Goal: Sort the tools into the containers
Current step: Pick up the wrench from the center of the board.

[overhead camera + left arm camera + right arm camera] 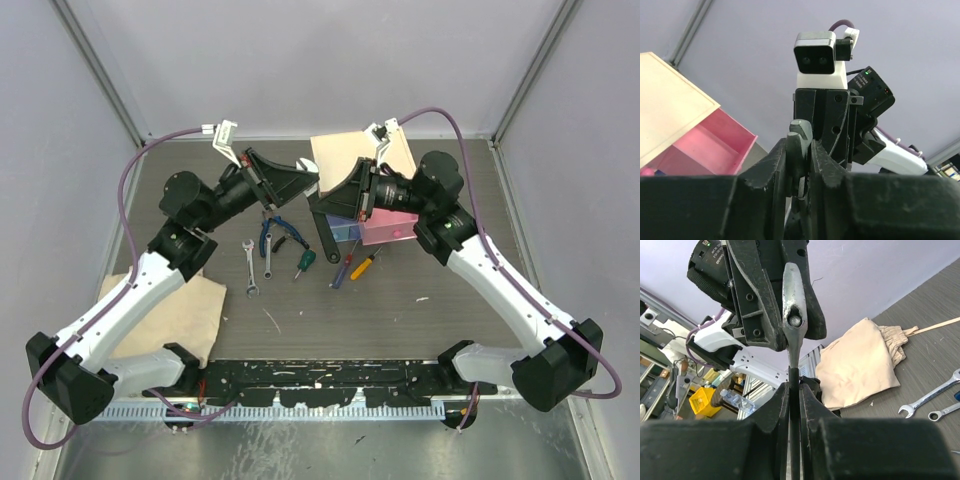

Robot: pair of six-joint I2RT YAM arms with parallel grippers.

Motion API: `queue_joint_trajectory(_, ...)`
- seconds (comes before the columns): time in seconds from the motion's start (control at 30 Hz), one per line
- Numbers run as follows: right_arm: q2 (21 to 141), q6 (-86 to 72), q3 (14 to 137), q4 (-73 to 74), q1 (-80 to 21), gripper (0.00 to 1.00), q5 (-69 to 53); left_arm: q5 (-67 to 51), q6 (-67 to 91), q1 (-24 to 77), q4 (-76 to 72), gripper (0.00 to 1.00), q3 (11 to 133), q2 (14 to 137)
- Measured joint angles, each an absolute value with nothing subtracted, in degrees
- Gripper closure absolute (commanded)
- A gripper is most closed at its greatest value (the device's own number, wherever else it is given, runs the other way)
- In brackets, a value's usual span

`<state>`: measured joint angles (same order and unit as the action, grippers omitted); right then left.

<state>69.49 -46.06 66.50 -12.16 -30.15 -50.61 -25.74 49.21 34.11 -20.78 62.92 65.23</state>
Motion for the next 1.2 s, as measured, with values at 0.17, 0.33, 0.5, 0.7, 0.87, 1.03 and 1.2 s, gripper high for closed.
queue_joint_trajectory(0.17,69.3,-44.16,66.08,-11.33,-30.15,0.6,-50.28,-25.26,50.5,34.13,-19.27,1.0,62.98,65.01)
queue_joint_trajectory(0.33,67.88,-39.9,65.41,-7.4,-30.26,0.36,-45.41,-21.85,49.5,34.15,-14.28,1.0,63.0,64.77)
queue_joint_trajectory(0.5,64.66,-34.39,64.49,-3.77,-31.59,0.23,-37.6,-18.79,48.62,34.11,-11.05,1.0,63.0,64.64)
queue_joint_trajectory(0.7,61.58,-24.03,64.49,2.46,-42.83,0.22,-21.63,-15.35,48.64,34.11,-8.29,1.0,63.0,63.94)
queue_joint_trajectory(0.87,59.86,-16.78,63.75,4.6,-49.93,0.26,-7.92,-14.46,49.3,34.11,-7.84,1.0,63.0,62.89)
queue_joint_trajectory(1.03,59.7,-13.56,61.41,3.88,-53.78,0.36,0.32,-14.04,50.54,34.11,-7.88,1.0,63.0,62.59)
queue_joint_trajectory(1.2,60.51,-12.64,59.0,2.11,-56.47,0.56,6.35,-13.61,51.51,34.11,-7.88,1.0,62.96,62.48)
